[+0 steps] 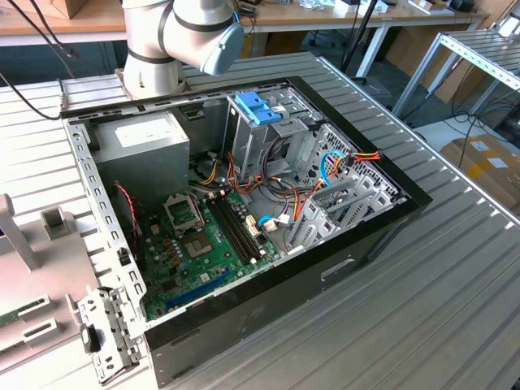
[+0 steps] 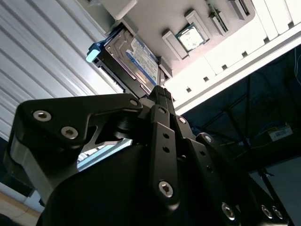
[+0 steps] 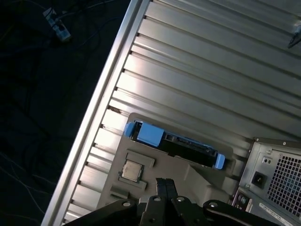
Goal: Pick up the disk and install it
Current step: 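Pick up the disk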
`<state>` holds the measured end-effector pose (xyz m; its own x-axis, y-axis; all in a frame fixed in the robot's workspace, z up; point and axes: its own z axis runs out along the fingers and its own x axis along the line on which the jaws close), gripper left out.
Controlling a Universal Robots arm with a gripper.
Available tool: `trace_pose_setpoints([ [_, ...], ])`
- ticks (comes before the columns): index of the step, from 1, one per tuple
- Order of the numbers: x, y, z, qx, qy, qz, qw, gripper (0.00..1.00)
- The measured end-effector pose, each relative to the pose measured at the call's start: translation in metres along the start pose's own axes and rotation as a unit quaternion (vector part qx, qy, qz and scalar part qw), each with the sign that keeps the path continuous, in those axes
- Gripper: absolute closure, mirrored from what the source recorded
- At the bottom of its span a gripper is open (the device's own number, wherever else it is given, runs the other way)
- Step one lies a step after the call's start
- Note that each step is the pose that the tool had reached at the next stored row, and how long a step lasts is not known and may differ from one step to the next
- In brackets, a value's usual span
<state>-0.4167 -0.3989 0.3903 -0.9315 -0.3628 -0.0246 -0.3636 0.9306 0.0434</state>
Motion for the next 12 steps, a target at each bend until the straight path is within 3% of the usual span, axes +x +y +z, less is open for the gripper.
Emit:
trace_pose_setpoints([
  [12,0.0000,0.0000,0.0000,-0.0009,0.0017,-0.038,0.99926,0.89],
])
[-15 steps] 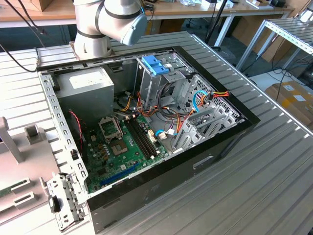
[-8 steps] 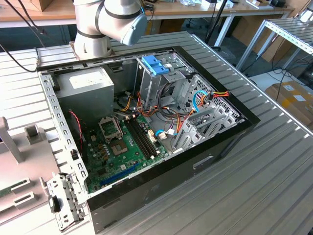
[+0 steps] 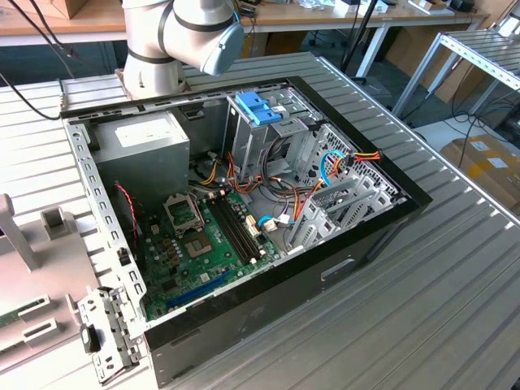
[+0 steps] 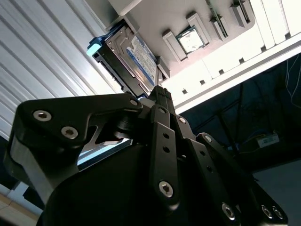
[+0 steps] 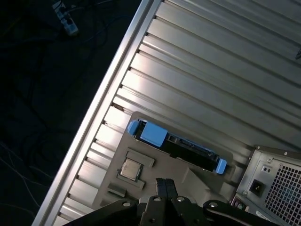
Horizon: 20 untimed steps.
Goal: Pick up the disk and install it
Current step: 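Pick up the disk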
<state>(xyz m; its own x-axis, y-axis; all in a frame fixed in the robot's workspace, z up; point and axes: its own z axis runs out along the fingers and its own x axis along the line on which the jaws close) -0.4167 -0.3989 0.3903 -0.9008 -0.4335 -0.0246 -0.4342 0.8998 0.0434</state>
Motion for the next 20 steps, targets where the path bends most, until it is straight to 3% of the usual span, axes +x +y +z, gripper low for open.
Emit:
trace_pose_setpoints([
  [10,0.0000,0.0000,0.0000,-0.0008,0.0015,-0.034,0.99943,0.89],
  [20,0.0000,0.0000,0.0000,-0.0019,0.0033,-0.076,0.99711,0.89],
])
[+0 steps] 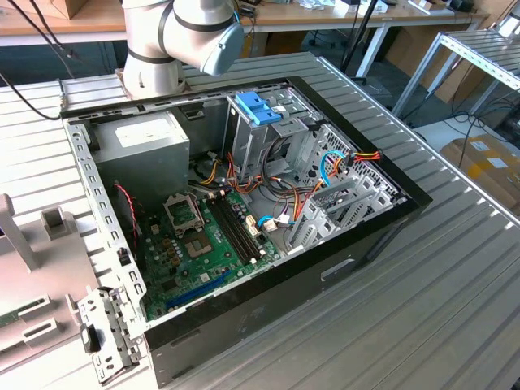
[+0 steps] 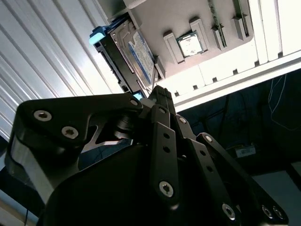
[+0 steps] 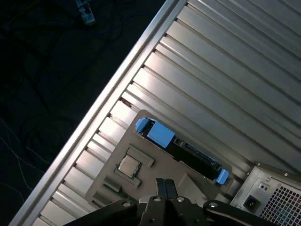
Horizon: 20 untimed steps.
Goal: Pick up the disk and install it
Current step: 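Pick up the disk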
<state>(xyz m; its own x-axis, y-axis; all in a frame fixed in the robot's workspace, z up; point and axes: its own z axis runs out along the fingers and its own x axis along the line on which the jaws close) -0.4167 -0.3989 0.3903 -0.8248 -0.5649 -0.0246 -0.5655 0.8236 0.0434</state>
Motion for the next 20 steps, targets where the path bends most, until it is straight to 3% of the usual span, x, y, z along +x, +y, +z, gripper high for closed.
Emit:
trace_pose_setpoints([
  [11,0.0000,0.0000,0.0000,-0.0008,0.0015,-0.034,0.99944,0.89],
  [20,0.0000,0.0000,0.0000,-0.0016,0.0029,-0.065,0.99789,0.89],
])
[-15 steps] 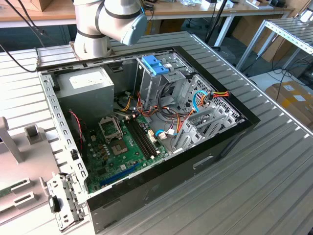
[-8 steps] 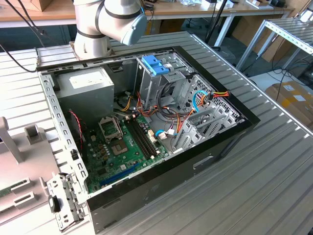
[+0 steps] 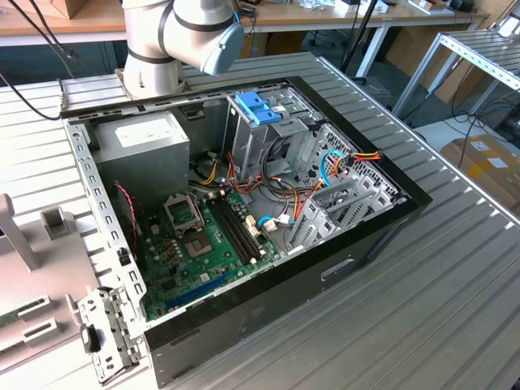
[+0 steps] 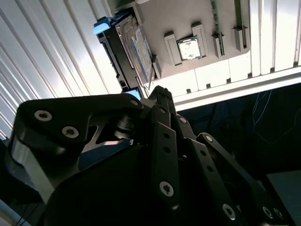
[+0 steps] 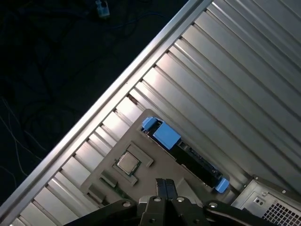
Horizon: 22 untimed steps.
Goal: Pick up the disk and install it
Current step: 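Pick up the disk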
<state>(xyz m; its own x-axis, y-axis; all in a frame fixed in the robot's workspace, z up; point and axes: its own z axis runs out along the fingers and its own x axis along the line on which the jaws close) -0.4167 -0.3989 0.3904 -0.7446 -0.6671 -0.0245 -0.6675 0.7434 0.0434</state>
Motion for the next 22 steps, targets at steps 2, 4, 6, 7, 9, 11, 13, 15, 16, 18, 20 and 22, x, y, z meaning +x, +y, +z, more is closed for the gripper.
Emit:
trace_pose_setpoints([
  [2,0.0000,0.0000,0.0000,-0.0002,0.0003,-0.007,0.99998,0.89],
  [4,0.0000,0.0000,0.0000,-0.0003,0.0005,-0.013,0.99992,0.89],
  [6,0.0000,0.0000,0.0000,-0.0005,0.0009,-0.021,0.99978,0.89],
  [7,0.0000,0.0000,0.0000,-0.0006,0.0010,-0.023,0.99974,0.89],
  [9,0.0000,0.0000,0.0000,-0.0008,0.0013,-0.031,0.99951,0.89],
  [11,0.0000,0.0000,0.0000,-0.0009,0.0016,-0.037,0.99933,0.89],
  [13,0.0000,0.0000,0.0000,-0.0011,0.0019,-0.044,0.99902,0.89],
  [15,0.0000,0.0000,0.0000,-0.0012,0.0022,-0.051,0.99869,0.89],
  [16,0.0000,0.0000,0.0000,-0.0014,0.0024,-0.055,0.99846,0.89],
  [18,0.0000,0.0000,0.0000,-0.0016,0.0028,-0.065,0.99790,0.89],
  [20,0.0000,0.0000,0.0000,-0.0017,0.0030,-0.070,0.99752,0.89],
  [22,0.0000,0.0000,0.0000,-0.0019,0.0033,-0.077,0.99706,0.89],
])
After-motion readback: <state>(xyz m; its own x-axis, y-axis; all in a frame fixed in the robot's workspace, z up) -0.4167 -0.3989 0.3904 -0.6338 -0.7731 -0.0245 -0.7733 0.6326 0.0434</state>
